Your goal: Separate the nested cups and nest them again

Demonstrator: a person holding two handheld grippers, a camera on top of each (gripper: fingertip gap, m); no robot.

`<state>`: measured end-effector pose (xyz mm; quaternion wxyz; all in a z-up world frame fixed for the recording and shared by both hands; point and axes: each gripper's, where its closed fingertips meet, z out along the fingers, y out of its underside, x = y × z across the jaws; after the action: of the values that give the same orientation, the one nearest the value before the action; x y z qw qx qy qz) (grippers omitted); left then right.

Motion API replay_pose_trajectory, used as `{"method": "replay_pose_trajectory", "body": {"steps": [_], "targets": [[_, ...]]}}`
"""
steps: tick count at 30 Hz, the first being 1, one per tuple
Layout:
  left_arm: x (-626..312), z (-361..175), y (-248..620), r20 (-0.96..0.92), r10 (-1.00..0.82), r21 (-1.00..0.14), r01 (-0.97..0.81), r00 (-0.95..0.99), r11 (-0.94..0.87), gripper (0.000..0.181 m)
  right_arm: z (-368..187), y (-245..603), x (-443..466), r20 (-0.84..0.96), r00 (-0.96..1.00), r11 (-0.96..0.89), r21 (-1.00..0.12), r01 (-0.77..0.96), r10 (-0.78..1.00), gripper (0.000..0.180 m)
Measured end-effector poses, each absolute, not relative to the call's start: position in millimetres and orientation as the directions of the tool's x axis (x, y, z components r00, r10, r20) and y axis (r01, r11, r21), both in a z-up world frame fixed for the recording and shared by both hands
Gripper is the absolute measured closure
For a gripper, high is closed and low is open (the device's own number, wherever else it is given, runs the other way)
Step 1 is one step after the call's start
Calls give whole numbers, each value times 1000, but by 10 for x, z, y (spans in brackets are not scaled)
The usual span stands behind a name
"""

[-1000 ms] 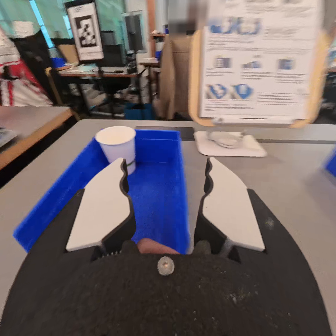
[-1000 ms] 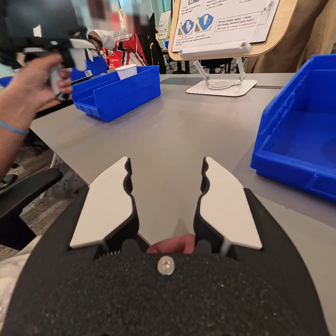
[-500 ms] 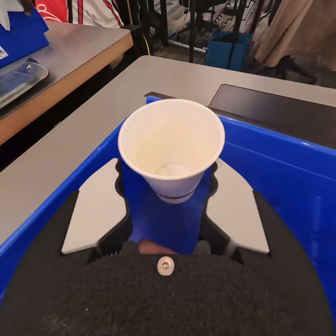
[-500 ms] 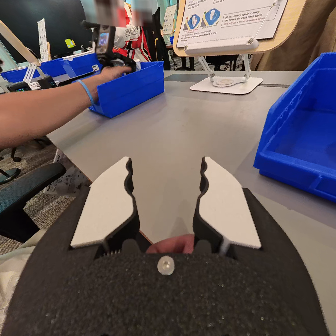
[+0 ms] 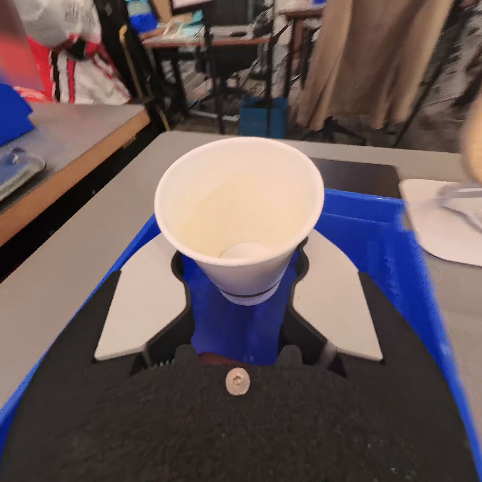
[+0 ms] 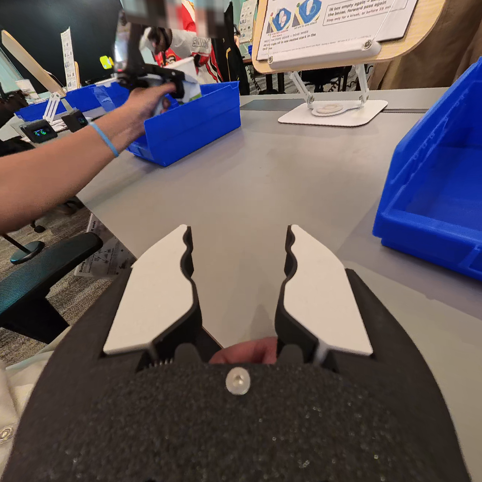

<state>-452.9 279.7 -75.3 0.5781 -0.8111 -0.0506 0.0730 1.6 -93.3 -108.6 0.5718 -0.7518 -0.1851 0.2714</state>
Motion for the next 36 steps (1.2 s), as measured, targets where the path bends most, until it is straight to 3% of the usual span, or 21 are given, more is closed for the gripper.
{"method": "replay_pose_trajectory", "body": {"steps": [5,9,13,16,26,32,36], "targets": [[-4211,-149,1968,-43,-103,-983,-60,994,-171,97,-959,-926,118,-198,785,-248,-967,-59,587,112],[-3630,84,1112,-56,-455,-982,-131,889,-133,97,-816,-911,143,-181,756,-192,-979,-74,629,111],[-2804,105,272,-67,-788,-970,-226,612,-93,97,-600,-924,-148,-115,612,-136,-991,-13,782,104],[-2221,54,-191,-78,-921,-957,-287,382,-38,96,-389,-924,-466,-37,487,-71,-996,52,873,97],[-1077,-307,-839,-117,-992,-902,-413,-50,127,96,-132,-867,-1113,-7,286,-39,-994,107,958,88],[-889,-437,-866,-70,-996,-894,-438,-60,89,96,-181,-822,-1052,9,337,-17,-997,75,942,93],[-1010,-449,-780,-99,-990,-922,-382,98,54,99,-123,-779,-802,-27,407,-35,-999,13,913,93]]}}
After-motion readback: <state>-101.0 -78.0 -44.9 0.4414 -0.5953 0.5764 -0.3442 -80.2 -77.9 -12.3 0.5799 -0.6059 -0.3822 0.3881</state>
